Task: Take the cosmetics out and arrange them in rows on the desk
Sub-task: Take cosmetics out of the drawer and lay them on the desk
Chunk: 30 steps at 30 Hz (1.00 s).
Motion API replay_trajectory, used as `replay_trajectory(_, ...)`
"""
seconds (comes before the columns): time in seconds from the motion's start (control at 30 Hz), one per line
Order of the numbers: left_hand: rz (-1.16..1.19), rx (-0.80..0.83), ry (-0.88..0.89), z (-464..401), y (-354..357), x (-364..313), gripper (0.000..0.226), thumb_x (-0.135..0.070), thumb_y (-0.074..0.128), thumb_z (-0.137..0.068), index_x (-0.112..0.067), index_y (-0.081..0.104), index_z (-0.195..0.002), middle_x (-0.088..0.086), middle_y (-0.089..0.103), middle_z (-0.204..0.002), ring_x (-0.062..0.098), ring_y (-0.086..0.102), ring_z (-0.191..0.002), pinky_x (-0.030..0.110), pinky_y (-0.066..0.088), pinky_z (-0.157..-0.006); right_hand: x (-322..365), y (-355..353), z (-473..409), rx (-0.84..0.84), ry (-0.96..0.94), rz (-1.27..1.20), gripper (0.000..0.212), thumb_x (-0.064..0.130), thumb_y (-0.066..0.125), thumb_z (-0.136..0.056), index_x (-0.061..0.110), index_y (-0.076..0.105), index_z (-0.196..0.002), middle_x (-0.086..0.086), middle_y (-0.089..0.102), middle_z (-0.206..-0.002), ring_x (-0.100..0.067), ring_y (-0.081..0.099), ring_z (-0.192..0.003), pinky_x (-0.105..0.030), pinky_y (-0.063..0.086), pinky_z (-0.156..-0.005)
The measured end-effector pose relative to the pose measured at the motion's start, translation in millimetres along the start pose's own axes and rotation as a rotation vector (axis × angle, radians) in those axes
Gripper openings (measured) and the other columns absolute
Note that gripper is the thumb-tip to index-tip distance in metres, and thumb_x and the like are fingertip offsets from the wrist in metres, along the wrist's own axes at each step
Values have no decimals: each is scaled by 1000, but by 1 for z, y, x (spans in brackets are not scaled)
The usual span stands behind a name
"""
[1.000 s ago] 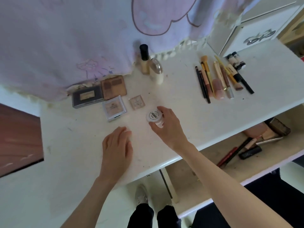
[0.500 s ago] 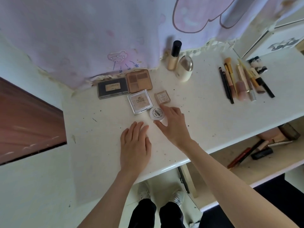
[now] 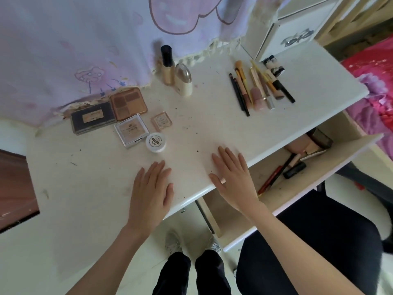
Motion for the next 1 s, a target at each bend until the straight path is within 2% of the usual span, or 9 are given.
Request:
replay_trajectory(0.1, 121, -76, 177, -14, 5, -43, 33, -17, 38, -90, -6, 52, -117, 13, 55, -128, 26, 47, -123, 44, 32, -106, -34, -11, 17, -11, 65, -43, 57, 46, 30, -93, 13, 45, -138, -9, 36, -148, -16, 21, -139, -34, 7, -118)
replay_trajectory(0.2, 247, -105, 357, -28, 17, -102, 28, -12, 46, -88, -7, 51, -115, 11, 60, -118, 24, 50, -118, 41, 39, -101, -76, -20, 38, -84, 131, -122, 51, 39, 41, -93, 10, 47, -135, -9, 41, -146, -22, 35, -136, -36, 26, -109)
replay_trajectory(0.3, 338, 28, 477, -38, 36, -150, 27, -12, 46, -89, -9, 53, -115, 6, 61, -109, 20, 57, -106, 33, 47, -90, -117, -26, 51, -97, 189, -79, 39, 21, 63, -87, 7, 58, -122, -12, 56, -130, -30, 55, -118, -44, 46, -91)
replay_trajectory(0.37, 371, 192, 502, -47, 54, -181, 29, -14, 41, -91, -11, 54, -117, 3, 59, -110, 16, 58, -95, 25, 50, -80, -154, -31, 50, 1, 230, 21, 31, 18, 63, -86, 6, 62, -114, -13, 61, -121, -33, 59, -108, -45, 47, -84)
replay_trajectory(0.43, 407, 345, 443, -58, 73, -205, 32, -15, 38, -94, -13, 51, -123, 0, 55, -114, 12, 56, -88, 19, 46, -71, -192, -35, 41, 178, 299, 82, 31, 19, 53, -92, 7, 58, -120, -16, 53, -130, -33, 52, -115, -45, 45, -90)
replay_trajectory(0.5, 424, 471, 299, -67, 98, -220, 35, -17, 36, -97, -17, 44, -131, -2, 49, -122, 7, 51, -87, 18, 45, -72, -225, -37, 27, 352, 321, 128, 34, 16, 46, -94, 8, 52, -127, -15, 45, -138, -32, 42, -123, -44, 42, -96)
replay_trajectory(0.67, 445, 597, -13, -95, 147, -240, 30, -19, 36, -98, -12, 46, -125, 7, 51, -118, 21, 53, -102, 30, 44, -86, -267, -23, 0, 572, 266, 154, 36, 6, 45, -89, 9, 51, -125, -12, 50, -125, -30, 50, -110, -36, 47, -81)
replay_trajectory(0.83, 324, 574, -142, -121, 173, -263, 31, -32, 51, -93, -12, 49, -116, 7, 50, -115, 26, 54, -100, 32, 43, -76, -275, -17, -14, 558, 147, 289, 32, 9, 45, -91, 8, 54, -121, -8, 45, -130, -30, 42, -119, -33, 40, -77)
replay_trajectory(1.0, 189, 568, -192, -129, 183, -270, 22, -22, 51, -91, -7, 49, -107, 11, 50, -111, 31, 54, -95, 37, 43, -70, -277, -11, -21, 518, 37, 405, 28, 12, 49, -90, 10, 58, -117, -5, 51, -125, -26, 42, -118, -34, 36, -92)
Point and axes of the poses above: each hand's wrist, its own z-axis away from the middle knuckle, its own y-axis out of the palm, x = y × z, the point moved 1 cm from there along -z, towards the middle knuckle
